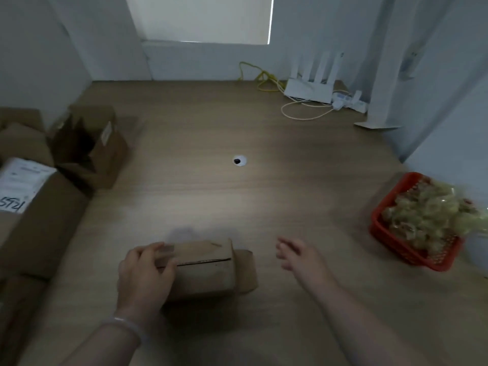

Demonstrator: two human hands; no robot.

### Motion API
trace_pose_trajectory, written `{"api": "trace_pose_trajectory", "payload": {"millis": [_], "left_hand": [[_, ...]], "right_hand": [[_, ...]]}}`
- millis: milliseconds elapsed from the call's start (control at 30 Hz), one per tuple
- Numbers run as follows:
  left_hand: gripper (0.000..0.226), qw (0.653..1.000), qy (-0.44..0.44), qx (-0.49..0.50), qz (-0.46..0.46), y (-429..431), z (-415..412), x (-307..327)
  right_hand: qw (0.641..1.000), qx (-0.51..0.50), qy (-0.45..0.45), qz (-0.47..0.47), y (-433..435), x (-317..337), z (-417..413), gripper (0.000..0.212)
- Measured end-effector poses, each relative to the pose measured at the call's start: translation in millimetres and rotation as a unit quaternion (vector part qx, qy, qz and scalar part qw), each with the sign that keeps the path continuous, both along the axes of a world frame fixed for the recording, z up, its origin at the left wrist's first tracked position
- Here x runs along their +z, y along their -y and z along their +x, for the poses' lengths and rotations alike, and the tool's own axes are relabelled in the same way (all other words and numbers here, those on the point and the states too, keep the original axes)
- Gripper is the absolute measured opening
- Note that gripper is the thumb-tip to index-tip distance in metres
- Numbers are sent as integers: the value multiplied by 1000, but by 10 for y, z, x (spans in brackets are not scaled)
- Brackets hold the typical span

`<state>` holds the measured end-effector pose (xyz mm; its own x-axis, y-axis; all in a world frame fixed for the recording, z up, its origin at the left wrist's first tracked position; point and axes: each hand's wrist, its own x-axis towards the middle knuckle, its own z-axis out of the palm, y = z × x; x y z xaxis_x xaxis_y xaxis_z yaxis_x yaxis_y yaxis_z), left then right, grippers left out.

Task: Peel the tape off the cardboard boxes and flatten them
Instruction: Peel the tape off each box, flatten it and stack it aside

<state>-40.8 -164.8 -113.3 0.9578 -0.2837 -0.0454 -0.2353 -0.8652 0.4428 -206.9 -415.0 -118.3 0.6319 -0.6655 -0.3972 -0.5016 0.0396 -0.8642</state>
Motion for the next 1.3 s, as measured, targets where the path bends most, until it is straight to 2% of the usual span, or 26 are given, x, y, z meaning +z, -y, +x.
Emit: {"api": "trace_pose_trajectory", "payload": {"millis": [100, 167, 200, 267, 300, 400, 433, 500, 567, 633, 667, 733, 833, 900, 967, 1033, 1133, 1300], "left_hand": [[49, 993, -88, 69, -48, -169, 29, -50], [43, 974, -144, 106, -137, -242, 12, -12], [35, 963, -162, 124, -174, -274, 11, -15], [16, 936, -205, 164, -233, -349, 24, -30], [17, 922, -231, 177, -254, -388, 38, -52], [33, 902, -296, 165, -268, -457, 94, -53], [38, 906, -306, 146, -254, -446, 104, -21], [28, 925, -299, 97, -213, -403, 146, 5], [14, 928, -318, 40, -190, -371, 193, 15], [40, 929, -345, -12, -134, -385, 264, -28], [57, 935, -341, -44, -84, -387, 287, -19], [76, 945, -314, -86, -18, -329, 303, -5], [81, 969, -243, -46, -6, -168, 269, -29], [82, 985, -171, -8, -20, -85, 226, -57], [97, 991, -130, 13, -34, -51, 181, -82], [111, 991, -135, 10, -15, -46, 188, -104], [118, 986, -153, -4, 59, 10, 315, -127], [109, 981, -167, 4, 97, 111, 476, -118]], "right_hand": [[980, 189, -15, -62, -539, -124, 184, 31], [971, 223, -20, -86, -718, -144, 227, 40], [974, 210, -21, -86, -766, -124, 243, 38], [989, 144, -19, -24, -781, -116, 287, 20], [994, 103, -14, 27, -788, -92, 325, 19], [992, 45, -33, 117, -773, -28, 432, 40], [991, 47, -40, 118, -759, 0, 475, 42], [988, 105, -85, 75, -732, -2, 565, 34], [976, 173, -124, 38, -709, -4, 650, 7], [960, 236, -149, -9, -680, -41, 744, 44], [947, 267, -167, -64, -677, -46, 788, 62], [914, 304, -192, -185, -731, -16, 873, 80], [905, 259, -201, -272, -897, -13, 986, 85], [910, 226, -196, -287, -996, -50, 1053, 95], [915, 215, -193, -281, -1051, -51, 1089, 111], [911, 222, -206, -282, -1049, -23, 1115, 117], [901, 228, -228, -291, -1015, 17, 1189, 121], [902, 220, -238, -284, -958, 9, 1297, 119]]}}
